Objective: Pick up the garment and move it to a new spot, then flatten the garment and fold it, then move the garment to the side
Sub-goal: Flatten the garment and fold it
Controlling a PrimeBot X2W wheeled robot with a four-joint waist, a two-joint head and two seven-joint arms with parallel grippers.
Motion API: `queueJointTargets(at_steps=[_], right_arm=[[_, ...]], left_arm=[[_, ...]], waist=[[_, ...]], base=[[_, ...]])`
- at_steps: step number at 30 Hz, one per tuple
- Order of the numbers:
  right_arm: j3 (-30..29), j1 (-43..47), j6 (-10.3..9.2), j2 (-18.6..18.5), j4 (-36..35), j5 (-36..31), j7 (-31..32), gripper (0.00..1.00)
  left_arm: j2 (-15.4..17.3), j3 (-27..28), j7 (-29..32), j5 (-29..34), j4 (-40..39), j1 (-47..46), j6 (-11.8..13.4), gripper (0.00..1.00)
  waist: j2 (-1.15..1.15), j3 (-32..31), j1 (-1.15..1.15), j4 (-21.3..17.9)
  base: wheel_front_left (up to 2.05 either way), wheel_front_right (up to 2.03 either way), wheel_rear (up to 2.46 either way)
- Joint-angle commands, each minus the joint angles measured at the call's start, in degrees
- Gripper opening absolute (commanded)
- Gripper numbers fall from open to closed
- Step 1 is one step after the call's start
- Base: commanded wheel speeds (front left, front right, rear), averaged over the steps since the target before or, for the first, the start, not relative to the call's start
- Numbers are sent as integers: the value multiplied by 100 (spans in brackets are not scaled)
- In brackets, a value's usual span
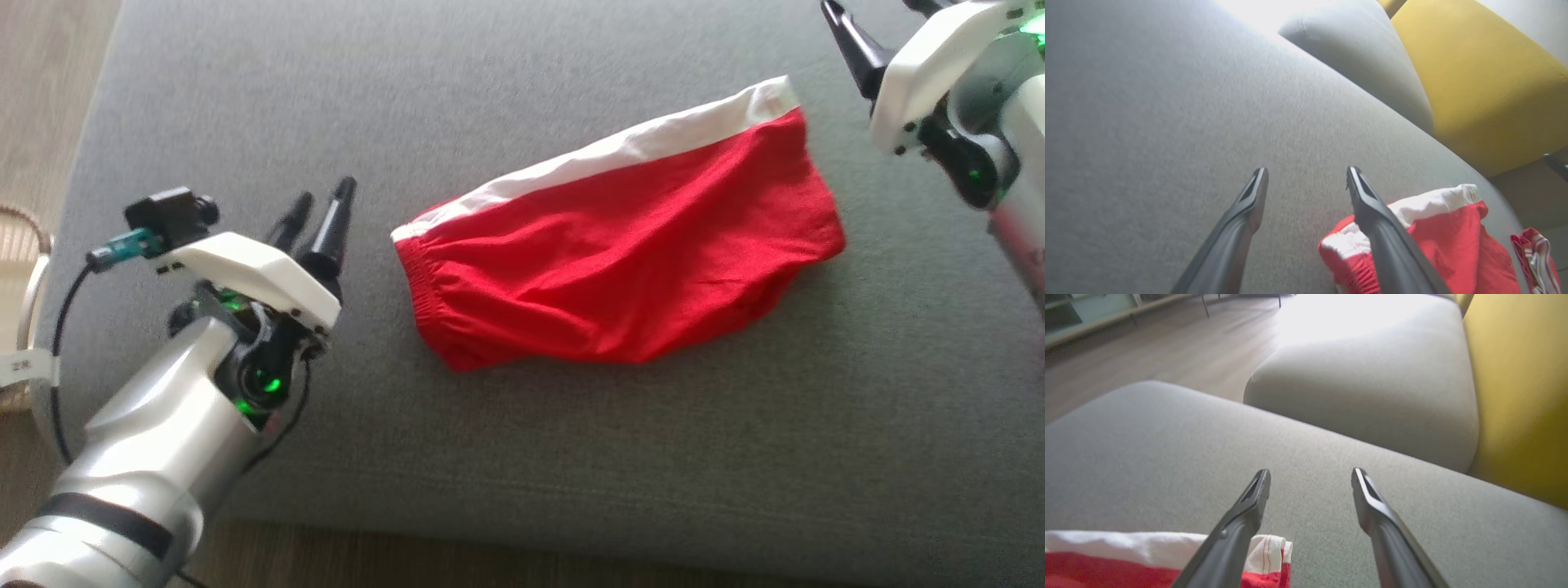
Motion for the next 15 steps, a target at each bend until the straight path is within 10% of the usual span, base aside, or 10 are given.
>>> queueJointTargets(at_steps=[1, 15], right_arm=[[-89, 188, -2, 98, -51, -15, -291, 100], [-1154, 1333, -2, 565, 40, -676, -1314, 100]], left_arm=[[296, 404, -102, 248, -162, -189, 121, 100], [-195, 3199, -116, 3932, -2768, 2046, 1102, 100]], waist=[[0, -269, 0, -172], [0, -1117, 0, -662]], base=[[0, 0, 0], [0, 0, 0]])
